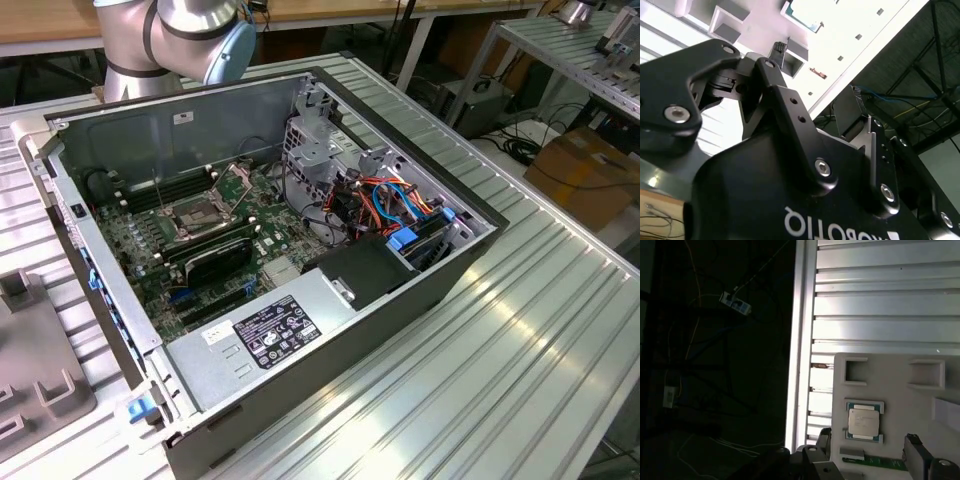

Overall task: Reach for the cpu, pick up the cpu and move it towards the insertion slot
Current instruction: 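Pick up the cpu and move it towards the insertion slot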

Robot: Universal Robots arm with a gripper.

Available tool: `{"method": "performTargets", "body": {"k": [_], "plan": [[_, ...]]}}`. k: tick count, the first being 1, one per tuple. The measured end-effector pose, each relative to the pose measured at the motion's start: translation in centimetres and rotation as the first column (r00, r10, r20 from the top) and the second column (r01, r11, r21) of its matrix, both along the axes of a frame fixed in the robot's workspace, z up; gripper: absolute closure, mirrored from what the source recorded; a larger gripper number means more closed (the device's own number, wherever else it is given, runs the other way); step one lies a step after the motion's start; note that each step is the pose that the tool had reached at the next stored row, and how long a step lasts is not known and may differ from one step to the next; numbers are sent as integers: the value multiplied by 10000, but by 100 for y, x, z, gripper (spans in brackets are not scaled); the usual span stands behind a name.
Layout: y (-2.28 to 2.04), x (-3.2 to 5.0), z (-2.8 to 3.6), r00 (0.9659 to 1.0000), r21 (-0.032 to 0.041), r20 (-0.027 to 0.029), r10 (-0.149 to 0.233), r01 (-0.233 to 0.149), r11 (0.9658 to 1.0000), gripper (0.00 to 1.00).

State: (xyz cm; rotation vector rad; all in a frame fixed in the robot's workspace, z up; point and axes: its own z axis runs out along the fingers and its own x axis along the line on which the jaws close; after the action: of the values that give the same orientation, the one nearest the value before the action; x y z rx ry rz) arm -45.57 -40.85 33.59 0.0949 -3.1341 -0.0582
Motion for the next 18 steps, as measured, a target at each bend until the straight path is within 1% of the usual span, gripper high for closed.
{"method": "performTargets", "body": {"k": [2, 4, 6, 7, 9, 11, 13, 18], "plan": [[-1, 1, -80, 10000, -17, 0, 2, -2, 10000, 34], [0, 0, -114, 10000, -17, 1, 0, 0, 10000, 34], [-1, 0, -164, 10000, -17, 1, -1, 1, 10000, 34], [-7, 0, -195, 10000, -16, 1, 0, 0, 10000, 34], [-14, 0, -231, 10000, -16, 0, 0, 0, 10000, 34], [-19, 0, -259, 10000, -16, 1, 0, 0, 10000, 34], [-31, -1, -292, 10000, -17, 18, -1, 1, 10000, 34], [-32, 0, -298, 10000, -16, 21, 0, 0, 10000, 34]]}}
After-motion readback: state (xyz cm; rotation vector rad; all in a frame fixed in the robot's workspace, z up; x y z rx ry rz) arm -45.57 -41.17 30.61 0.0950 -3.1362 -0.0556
